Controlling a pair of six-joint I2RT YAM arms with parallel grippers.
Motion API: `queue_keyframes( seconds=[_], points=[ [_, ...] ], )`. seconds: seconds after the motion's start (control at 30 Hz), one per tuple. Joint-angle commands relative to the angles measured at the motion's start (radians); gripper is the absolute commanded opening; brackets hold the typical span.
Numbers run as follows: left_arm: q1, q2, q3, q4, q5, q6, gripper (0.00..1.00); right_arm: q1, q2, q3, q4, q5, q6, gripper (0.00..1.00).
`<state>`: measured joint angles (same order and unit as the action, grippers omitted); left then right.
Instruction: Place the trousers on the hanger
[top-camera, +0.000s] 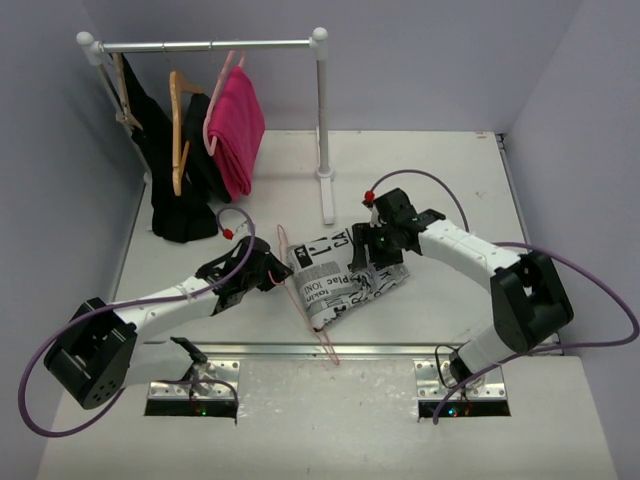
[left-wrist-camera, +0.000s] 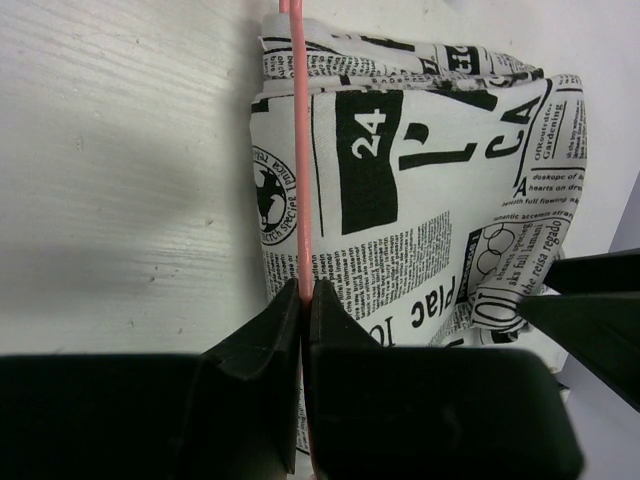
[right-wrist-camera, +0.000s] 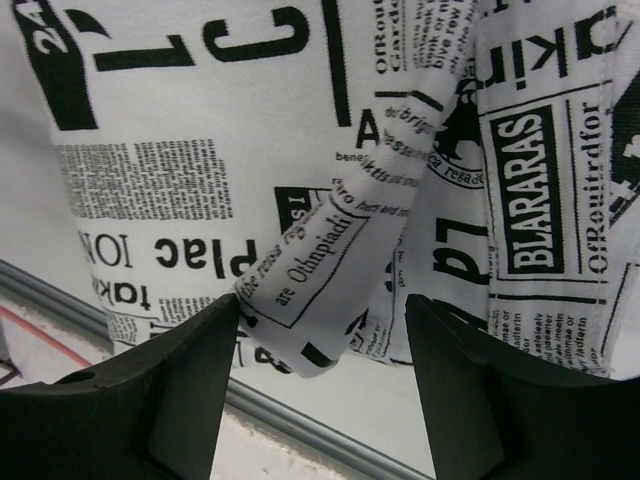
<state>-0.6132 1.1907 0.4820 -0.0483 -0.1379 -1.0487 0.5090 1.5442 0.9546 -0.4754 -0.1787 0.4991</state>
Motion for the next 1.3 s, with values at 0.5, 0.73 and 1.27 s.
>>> queue_keyframes(
  seconds=[0.5,0.73,1.27],
  points=[
    [0.000,0.038,-0.048,-0.069,-0.022,0.118,0.00,0.051,0.034,0.086,-0.146,0.295,0.011,0.73],
    [0.000,0.040,-0.057,-0.063,-0.037,0.108,0.00,0.070,0.103,0.056,-0.086,0.030,-0.035,0.21],
    [0.000,0.049,-0.074,-0.047,-0.086,0.119,0.00,0.038,-0.233,0.367,-0.468,0.335,-0.096,0.00]
  ],
)
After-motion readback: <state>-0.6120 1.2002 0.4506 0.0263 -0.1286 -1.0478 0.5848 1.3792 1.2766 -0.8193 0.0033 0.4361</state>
